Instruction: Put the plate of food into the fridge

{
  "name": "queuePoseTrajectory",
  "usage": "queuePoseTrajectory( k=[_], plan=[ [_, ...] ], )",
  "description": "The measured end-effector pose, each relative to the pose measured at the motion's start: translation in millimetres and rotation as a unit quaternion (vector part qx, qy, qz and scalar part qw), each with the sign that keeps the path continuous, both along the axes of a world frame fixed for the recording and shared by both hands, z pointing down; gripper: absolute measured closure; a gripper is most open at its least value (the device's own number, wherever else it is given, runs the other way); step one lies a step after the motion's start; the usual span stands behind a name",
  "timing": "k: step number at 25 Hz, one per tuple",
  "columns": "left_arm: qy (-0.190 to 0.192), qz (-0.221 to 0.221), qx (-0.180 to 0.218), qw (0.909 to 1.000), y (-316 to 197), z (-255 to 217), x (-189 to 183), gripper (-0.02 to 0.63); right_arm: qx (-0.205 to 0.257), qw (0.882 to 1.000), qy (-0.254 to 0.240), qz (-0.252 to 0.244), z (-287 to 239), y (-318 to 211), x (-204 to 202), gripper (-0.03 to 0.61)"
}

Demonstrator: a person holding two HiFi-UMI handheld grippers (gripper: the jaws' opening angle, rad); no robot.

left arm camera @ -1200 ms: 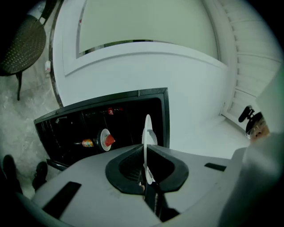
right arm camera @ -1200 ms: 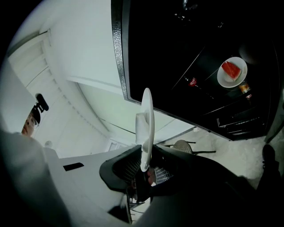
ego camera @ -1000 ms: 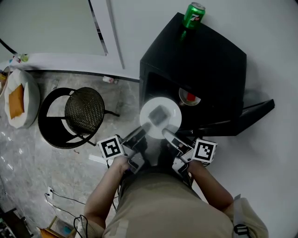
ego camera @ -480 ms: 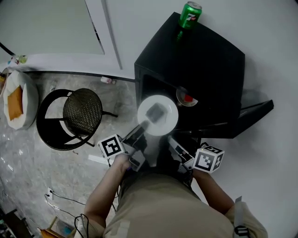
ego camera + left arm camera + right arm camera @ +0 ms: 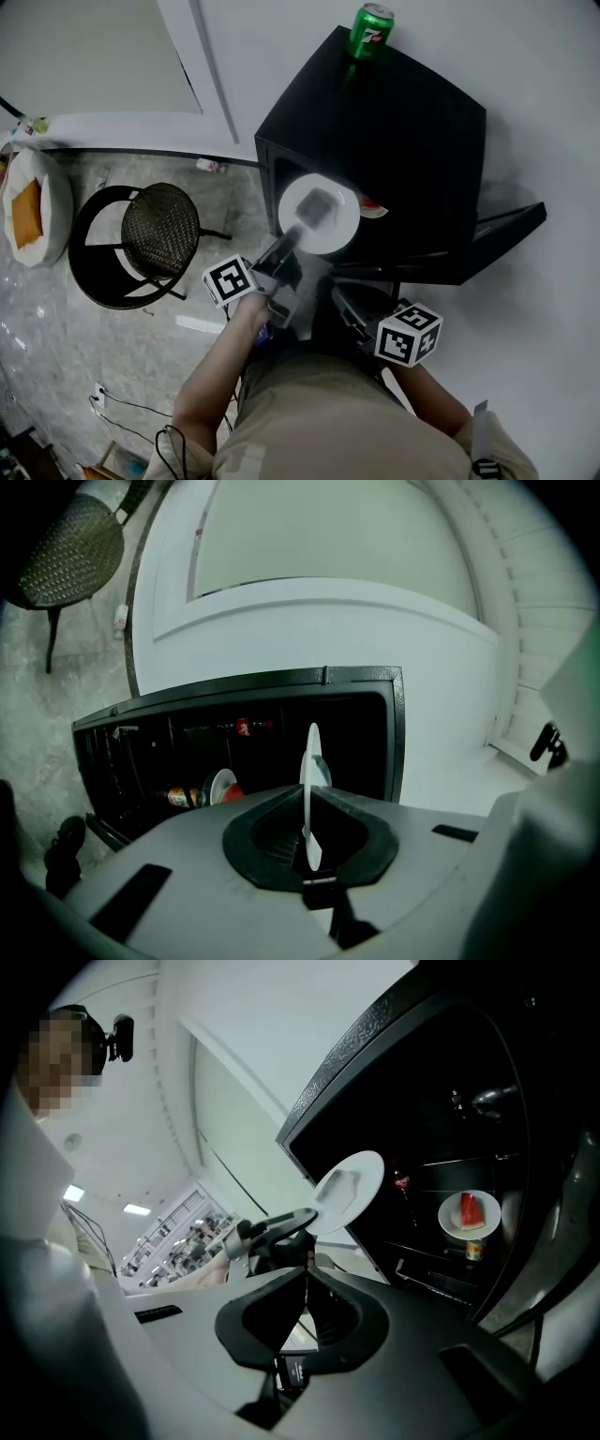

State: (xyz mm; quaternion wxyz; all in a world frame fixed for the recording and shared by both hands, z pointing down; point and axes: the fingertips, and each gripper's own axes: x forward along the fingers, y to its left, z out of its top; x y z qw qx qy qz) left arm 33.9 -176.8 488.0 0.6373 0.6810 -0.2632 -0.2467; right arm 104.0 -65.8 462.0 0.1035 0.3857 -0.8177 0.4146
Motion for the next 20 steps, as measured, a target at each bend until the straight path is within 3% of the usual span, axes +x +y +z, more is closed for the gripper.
queuePoseTrajectory(
  k=[20],
  plan=[
    [0.011, -0.046, -0.014, 0.9988, -50.7, 8.9, 21.1, 0.598, 0.006, 0.999, -0.014, -0.032, -4.4, -8.4, 6.9, 0.555]
  ],
)
